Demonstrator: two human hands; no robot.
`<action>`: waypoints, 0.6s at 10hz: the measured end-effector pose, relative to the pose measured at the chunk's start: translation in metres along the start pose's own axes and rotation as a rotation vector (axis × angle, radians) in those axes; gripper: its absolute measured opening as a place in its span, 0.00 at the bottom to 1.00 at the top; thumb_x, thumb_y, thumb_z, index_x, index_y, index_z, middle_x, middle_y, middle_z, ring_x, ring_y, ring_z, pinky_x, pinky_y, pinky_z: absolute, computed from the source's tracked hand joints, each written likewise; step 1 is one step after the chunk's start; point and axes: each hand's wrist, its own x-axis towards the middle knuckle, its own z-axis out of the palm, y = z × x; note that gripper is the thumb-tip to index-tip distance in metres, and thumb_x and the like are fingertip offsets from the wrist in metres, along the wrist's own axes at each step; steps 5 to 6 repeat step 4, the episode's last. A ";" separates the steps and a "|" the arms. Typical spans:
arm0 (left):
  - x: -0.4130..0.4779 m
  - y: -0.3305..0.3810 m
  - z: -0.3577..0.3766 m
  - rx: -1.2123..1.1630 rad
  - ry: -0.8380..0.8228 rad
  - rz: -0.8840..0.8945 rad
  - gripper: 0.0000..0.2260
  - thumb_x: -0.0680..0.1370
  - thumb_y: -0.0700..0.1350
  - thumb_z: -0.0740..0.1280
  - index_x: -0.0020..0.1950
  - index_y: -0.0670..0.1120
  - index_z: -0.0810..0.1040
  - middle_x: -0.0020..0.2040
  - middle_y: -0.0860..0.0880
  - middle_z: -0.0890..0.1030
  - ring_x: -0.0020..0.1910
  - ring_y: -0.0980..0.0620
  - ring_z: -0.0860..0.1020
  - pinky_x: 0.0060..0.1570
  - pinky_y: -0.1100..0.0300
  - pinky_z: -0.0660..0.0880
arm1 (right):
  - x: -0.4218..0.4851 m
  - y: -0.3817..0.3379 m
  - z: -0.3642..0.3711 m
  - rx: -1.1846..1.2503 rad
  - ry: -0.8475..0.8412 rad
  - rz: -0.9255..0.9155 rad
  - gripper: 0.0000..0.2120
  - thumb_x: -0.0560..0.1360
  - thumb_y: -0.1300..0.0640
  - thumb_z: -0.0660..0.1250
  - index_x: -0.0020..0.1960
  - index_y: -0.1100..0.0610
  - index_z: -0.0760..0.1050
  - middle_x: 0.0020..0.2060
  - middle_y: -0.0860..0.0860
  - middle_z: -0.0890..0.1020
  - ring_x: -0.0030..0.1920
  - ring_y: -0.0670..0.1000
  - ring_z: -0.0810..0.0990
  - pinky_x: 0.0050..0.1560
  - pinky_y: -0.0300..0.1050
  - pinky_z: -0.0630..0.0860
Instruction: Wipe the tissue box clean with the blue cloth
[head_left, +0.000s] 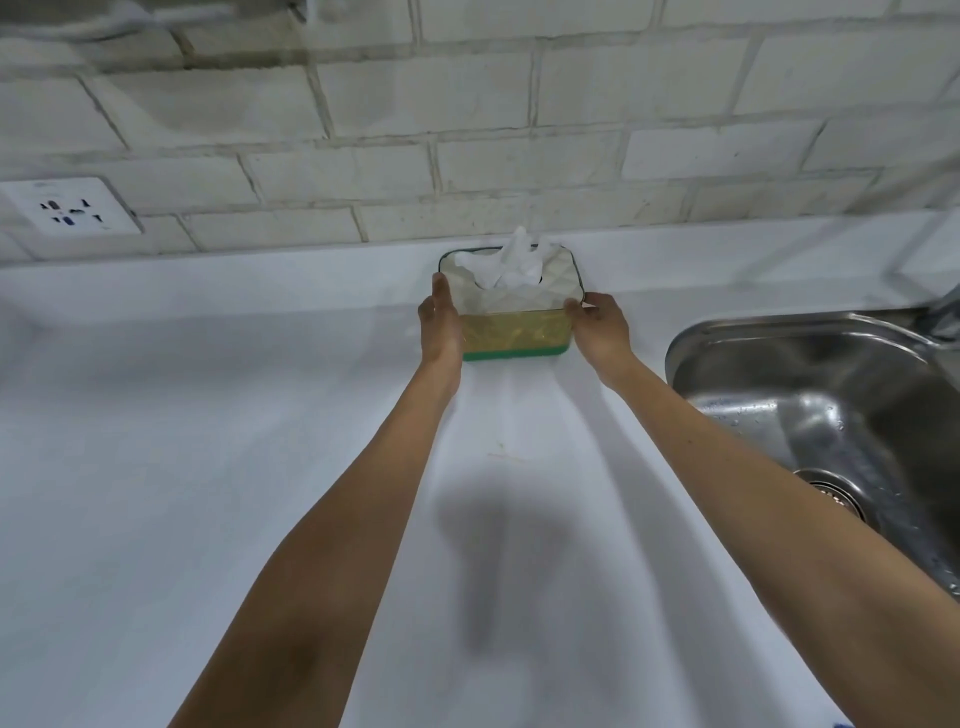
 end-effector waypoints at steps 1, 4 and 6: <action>0.001 -0.001 -0.001 -0.016 -0.014 0.026 0.29 0.79 0.63 0.47 0.76 0.50 0.55 0.74 0.48 0.65 0.71 0.47 0.65 0.70 0.49 0.62 | 0.002 0.000 0.000 -0.003 -0.008 -0.003 0.19 0.77 0.52 0.61 0.64 0.61 0.68 0.58 0.56 0.78 0.50 0.51 0.75 0.49 0.40 0.70; -0.005 0.002 -0.006 0.145 0.013 0.026 0.31 0.79 0.63 0.49 0.78 0.48 0.53 0.77 0.47 0.61 0.74 0.45 0.61 0.73 0.47 0.58 | -0.004 -0.009 -0.012 -0.056 -0.064 0.045 0.27 0.77 0.48 0.60 0.72 0.59 0.60 0.67 0.57 0.71 0.65 0.55 0.72 0.54 0.39 0.65; -0.005 0.002 -0.006 0.145 0.013 0.026 0.31 0.79 0.63 0.49 0.78 0.48 0.53 0.77 0.47 0.61 0.74 0.45 0.61 0.73 0.47 0.58 | -0.004 -0.009 -0.012 -0.056 -0.064 0.045 0.27 0.77 0.48 0.60 0.72 0.59 0.60 0.67 0.57 0.71 0.65 0.55 0.72 0.54 0.39 0.65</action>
